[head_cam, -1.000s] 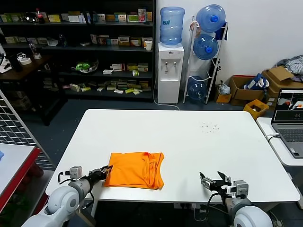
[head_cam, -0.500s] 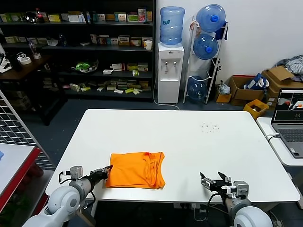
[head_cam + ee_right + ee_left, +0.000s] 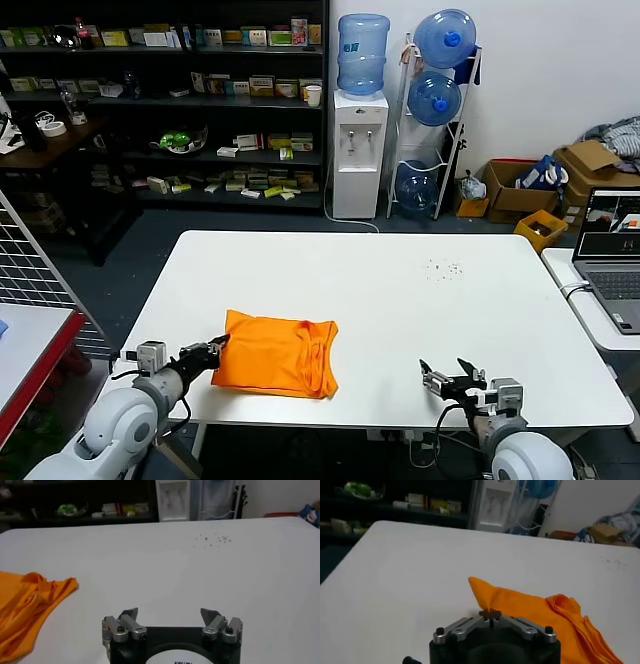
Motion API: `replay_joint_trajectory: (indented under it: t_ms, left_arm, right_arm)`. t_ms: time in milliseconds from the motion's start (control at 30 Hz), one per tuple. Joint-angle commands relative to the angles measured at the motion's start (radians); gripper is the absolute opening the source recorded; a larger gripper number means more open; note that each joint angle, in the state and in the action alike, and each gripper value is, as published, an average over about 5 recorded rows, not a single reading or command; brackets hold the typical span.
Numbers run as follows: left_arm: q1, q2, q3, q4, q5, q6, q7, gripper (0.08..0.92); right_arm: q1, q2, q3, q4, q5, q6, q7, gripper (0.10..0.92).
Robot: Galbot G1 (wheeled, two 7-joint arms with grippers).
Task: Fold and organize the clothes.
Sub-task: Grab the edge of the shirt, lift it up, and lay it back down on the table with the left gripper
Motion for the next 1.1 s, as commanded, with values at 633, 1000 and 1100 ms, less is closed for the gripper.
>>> replay_joint_trajectory:
  t_ms: [633, 1000, 1100]
  left_arm:
    - [-0.003, 0.562, -0.132, 0.149, -0.090, 0.022, 0.034, 0.095]
    - [-0.027, 0.644, -0.130, 0.059, -0.221, 0.083, -0.053, 0.095]
    - [-0.024, 0.606, -0.124, 0.010, -0.311, 0.107, -0.142, 0.095]
  right_arm:
    - [0.031, 0.002, -0.015, -0.037, 0.001, 0.037, -0.013, 0.823]
    - [0.041, 0.014, -0.032, -0.046, -0.002, 0.049, -0.013, 0.823]
    - [0.038, 0.018, -0.032, -0.045, -0.005, 0.050, -0.012, 0.823]
